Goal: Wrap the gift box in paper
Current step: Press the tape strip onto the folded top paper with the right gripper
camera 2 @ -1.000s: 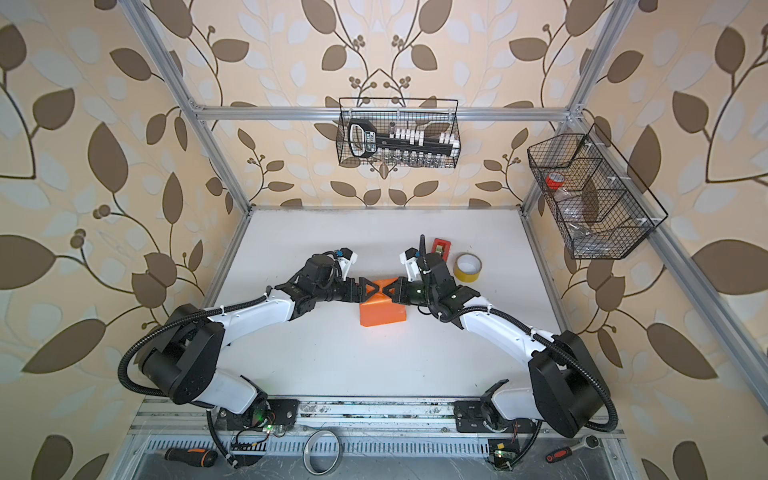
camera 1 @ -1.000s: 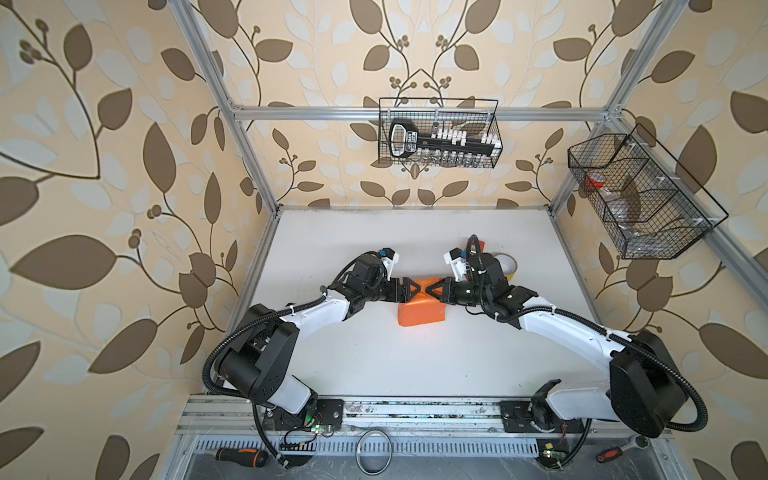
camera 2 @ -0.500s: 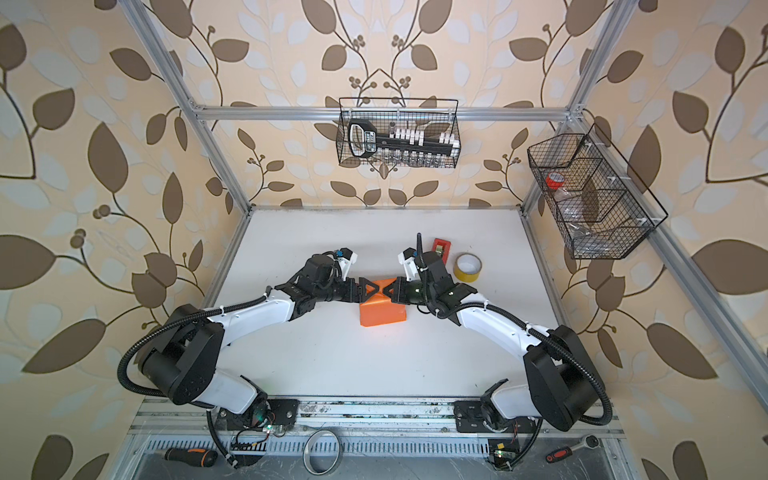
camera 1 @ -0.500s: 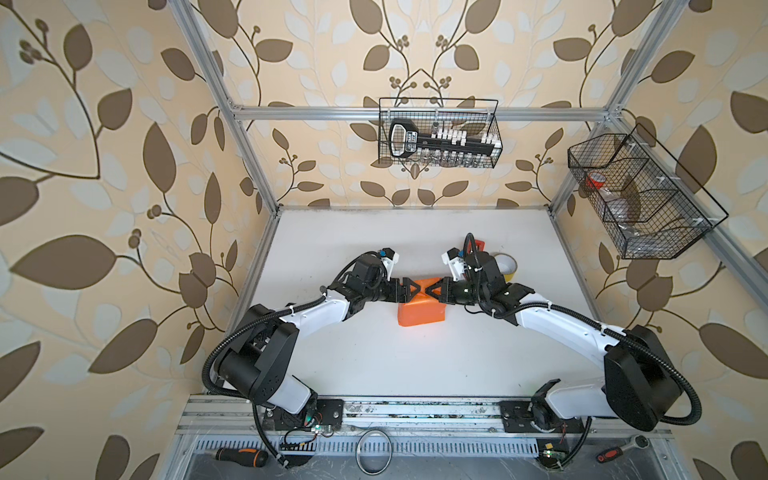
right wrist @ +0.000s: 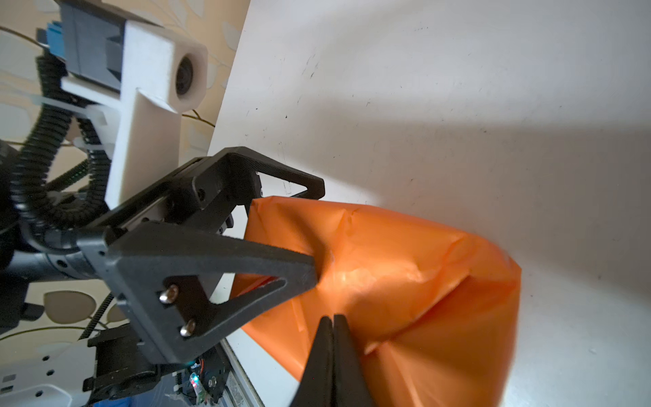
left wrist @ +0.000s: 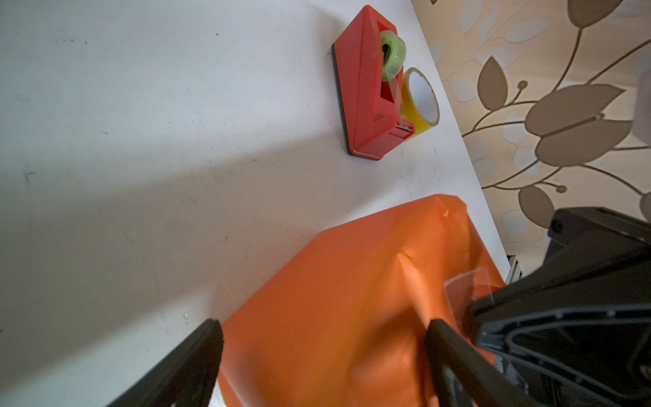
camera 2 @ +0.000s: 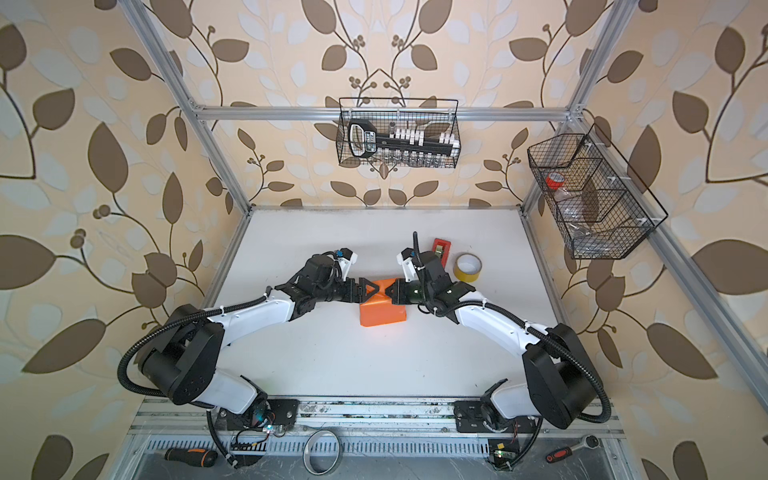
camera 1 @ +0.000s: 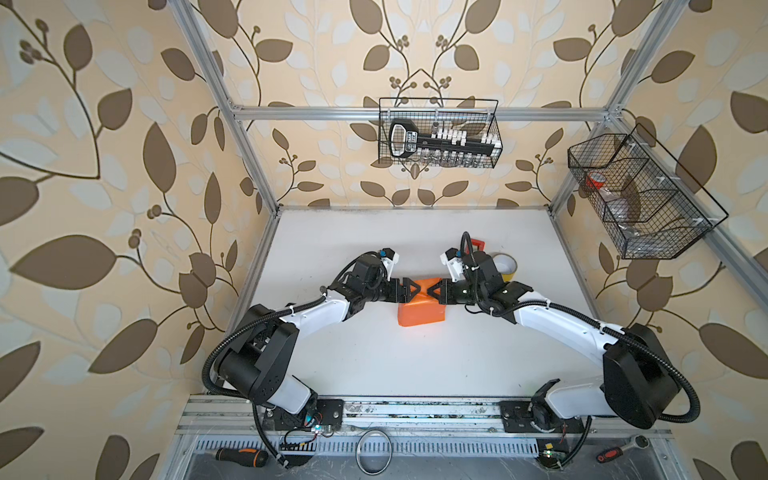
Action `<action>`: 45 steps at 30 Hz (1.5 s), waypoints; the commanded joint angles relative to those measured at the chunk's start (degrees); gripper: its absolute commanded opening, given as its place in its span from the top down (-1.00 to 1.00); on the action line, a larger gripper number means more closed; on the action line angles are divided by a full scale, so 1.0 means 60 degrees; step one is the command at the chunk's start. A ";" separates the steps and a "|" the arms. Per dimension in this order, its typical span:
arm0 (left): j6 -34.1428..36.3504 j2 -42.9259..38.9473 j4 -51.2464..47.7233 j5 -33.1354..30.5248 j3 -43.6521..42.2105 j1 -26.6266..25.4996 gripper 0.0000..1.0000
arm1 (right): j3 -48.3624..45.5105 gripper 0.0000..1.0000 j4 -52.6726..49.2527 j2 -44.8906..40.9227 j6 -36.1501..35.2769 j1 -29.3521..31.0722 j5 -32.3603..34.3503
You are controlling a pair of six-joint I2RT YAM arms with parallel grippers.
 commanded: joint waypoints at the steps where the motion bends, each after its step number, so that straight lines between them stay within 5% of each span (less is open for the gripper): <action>1: 0.0529 0.0184 -0.1462 -0.0674 -0.0497 -0.0024 -0.82 | 0.0213 1.00 -0.0794 0.0069 -0.0859 0.0308 0.0761; 19: 0.0501 0.0226 -0.1462 -0.0573 -0.0475 -0.0016 -0.81 | 0.0258 0.75 -0.1903 0.0211 -0.2640 0.1182 0.3082; 45: 0.0555 0.0284 -0.1491 -0.0544 -0.0431 -0.0024 -0.81 | 0.1287 0.02 -0.2071 -0.0369 -0.2958 0.1221 0.2604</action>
